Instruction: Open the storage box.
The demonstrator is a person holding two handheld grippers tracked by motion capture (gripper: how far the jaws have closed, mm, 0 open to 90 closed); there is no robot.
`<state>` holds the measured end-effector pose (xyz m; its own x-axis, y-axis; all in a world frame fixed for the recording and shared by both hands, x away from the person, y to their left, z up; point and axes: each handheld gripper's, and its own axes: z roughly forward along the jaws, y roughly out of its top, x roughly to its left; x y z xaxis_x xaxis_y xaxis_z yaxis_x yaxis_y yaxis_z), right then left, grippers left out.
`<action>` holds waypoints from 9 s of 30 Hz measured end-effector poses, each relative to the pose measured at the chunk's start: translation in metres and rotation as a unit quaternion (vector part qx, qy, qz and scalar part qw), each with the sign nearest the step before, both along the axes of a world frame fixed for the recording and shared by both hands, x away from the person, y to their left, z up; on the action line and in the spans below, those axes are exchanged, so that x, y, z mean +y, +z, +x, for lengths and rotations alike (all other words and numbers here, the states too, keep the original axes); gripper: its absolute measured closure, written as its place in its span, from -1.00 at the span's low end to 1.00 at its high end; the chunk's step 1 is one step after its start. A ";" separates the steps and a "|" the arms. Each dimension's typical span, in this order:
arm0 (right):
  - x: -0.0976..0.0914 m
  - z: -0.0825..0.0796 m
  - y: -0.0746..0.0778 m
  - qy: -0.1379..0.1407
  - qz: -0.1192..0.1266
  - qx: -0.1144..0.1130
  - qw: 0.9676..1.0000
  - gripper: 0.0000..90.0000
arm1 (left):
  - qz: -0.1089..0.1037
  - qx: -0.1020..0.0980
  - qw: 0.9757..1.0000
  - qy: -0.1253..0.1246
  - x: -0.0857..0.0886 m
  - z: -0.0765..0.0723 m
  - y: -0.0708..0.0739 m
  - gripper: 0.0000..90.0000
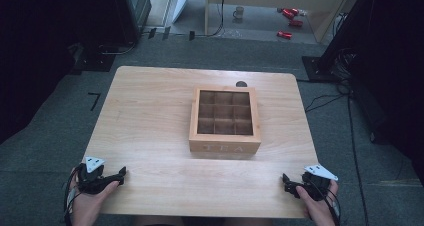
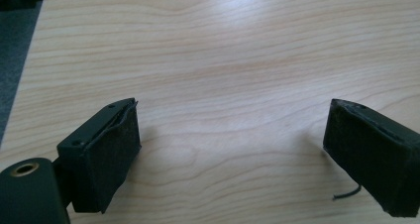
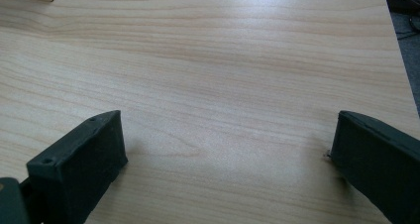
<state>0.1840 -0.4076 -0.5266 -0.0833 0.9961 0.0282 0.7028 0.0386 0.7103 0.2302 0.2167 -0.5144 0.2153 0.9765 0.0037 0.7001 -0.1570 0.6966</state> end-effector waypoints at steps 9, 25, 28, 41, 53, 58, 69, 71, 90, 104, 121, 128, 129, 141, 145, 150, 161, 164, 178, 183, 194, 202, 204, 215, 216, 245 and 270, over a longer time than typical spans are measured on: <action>0.000 0.000 0.000 0.000 0.000 0.000 1.000 -1.00 | -0.020 -0.008 0.999 -0.045 -0.034 0.009 0.006 -0.82; 0.000 0.000 0.000 0.000 0.000 0.000 1.000 -1.00 | -0.069 -0.007 0.993 -0.091 -0.085 0.023 0.015 -0.73; 0.000 0.000 0.000 0.000 0.000 0.000 1.000 -1.00 | -0.075 -0.011 0.992 -0.102 -0.101 0.028 0.018 -0.70; 0.000 0.001 0.000 -0.001 -0.001 0.001 1.000 -1.00 | -0.088 -0.007 0.983 -0.158 -0.150 0.037 0.019 -0.65; 0.011 0.006 0.023 -0.001 0.049 -0.018 0.999 -0.84 | -0.113 -0.013 0.975 -0.190 -0.177 0.047 0.026 -0.29; 0.021 0.011 0.034 0.012 0.064 -0.028 0.997 -0.83 | -0.118 -0.014 0.972 -0.202 -0.183 0.049 0.029 -0.15; 0.062 0.029 0.056 0.045 0.072 -0.055 0.995 -0.48 | -0.126 -0.015 0.970 -0.207 -0.194 0.055 0.039 0.25; 0.066 0.032 0.060 0.044 0.075 -0.058 0.994 -0.43 | -0.125 -0.014 0.970 -0.207 -0.194 0.056 0.039 0.29; 0.086 0.051 0.065 0.063 0.072 -0.066 0.993 -0.12 | -0.126 -0.021 0.971 -0.204 -0.192 0.060 0.042 0.40; 0.093 0.057 0.062 0.078 0.080 -0.062 0.992 -0.20 | -0.136 -0.029 0.968 -0.207 -0.190 0.061 0.041 0.41; 0.097 0.066 0.056 0.082 0.089 -0.055 0.991 -0.23 | -0.150 -0.034 0.966 -0.208 -0.188 0.061 0.044 0.41; 0.099 0.070 0.056 0.083 0.088 -0.055 0.991 -0.23 | -0.154 -0.036 0.965 -0.210 -0.187 0.061 0.046 0.42; 0.099 0.070 0.056 0.083 0.088 -0.055 0.991 -0.23 | -0.154 -0.036 0.965 -0.210 -0.187 0.061 0.046 0.42; 0.103 0.076 0.057 0.074 0.074 -0.066 0.992 -0.21 | -0.157 -0.038 0.964 -0.210 -0.187 0.061 0.047 0.42; 0.104 0.075 0.060 0.072 0.067 -0.077 0.992 -0.19 | -0.165 -0.042 0.963 -0.210 -0.186 0.061 0.048 0.42; 0.105 0.075 0.061 0.075 0.059 -0.078 0.992 -0.19 | -0.162 -0.048 0.962 -0.216 -0.181 0.058 0.047 0.32; 0.105 0.076 0.073 0.076 0.059 -0.097 0.991 -0.20 | -0.138 -0.045 0.972 -0.187 -0.142 0.042 0.026 0.09; 0.106 0.077 0.078 0.077 0.056 -0.099 0.990 -0.20 | -0.137 -0.042 0.974 -0.173 -0.125 0.039 0.024 0.02; 0.109 0.087 0.108 0.079 0.040 -0.123 0.988 -0.20 | -0.108 -0.038 0.989 -0.097 -0.044 0.016 0.010 -0.10; 0.110 0.090 0.116 0.076 0.038 -0.129 0.988 -0.20 | -0.088 -0.037 0.993 -0.073 -0.027 0.011 0.005 -0.14; 0.114 0.108 0.139 0.073 0.035 -0.138 0.987 -0.21 | -0.044 -0.025 0.996 -0.072 -0.019 0.005 -0.002 -0.20; 0.115 0.117 0.150 0.071 0.031 -0.149 0.986 -0.23 | -0.046 -0.023 0.996 -0.070 -0.019 0.006 -0.002 -0.20; 0.115 0.120 0.153 0.071 0.030 -0.152 0.985 -0.23 | -0.047 -0.022 0.996 -0.070 -0.019 0.006 -0.002 -0.20; 0.114 0.136 0.161 0.084 0.028 -0.166 0.982 -0.25 | -0.024 -0.020 0.996 -0.078 -0.025 0.006 -0.002 -0.32; 0.114 0.137 0.161 0.088 0.028 -0.167 0.982 -0.25 | -0.025 -0.020 0.996 -0.078 -0.025 0.006 -0.002 -0.32; 0.104 0.178 0.169 0.122 0.039 -0.225 0.966 -0.22 | -0.046 -0.018 0.996 -0.076 -0.020 0.006 -0.002 -0.33; 0.099 0.219 0.181 0.128 0.053 -0.242 0.960 -0.16 | -0.031 -0.019 0.996 -0.077 -0.024 0.006 -0.002 -0.34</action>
<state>0.4027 -0.3088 -0.3460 -0.3533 0.9352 0.0246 0.2659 0.0751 0.9611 0.2363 0.1929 -0.5167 0.3638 0.9304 -0.0434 0.6432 -0.2172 0.7342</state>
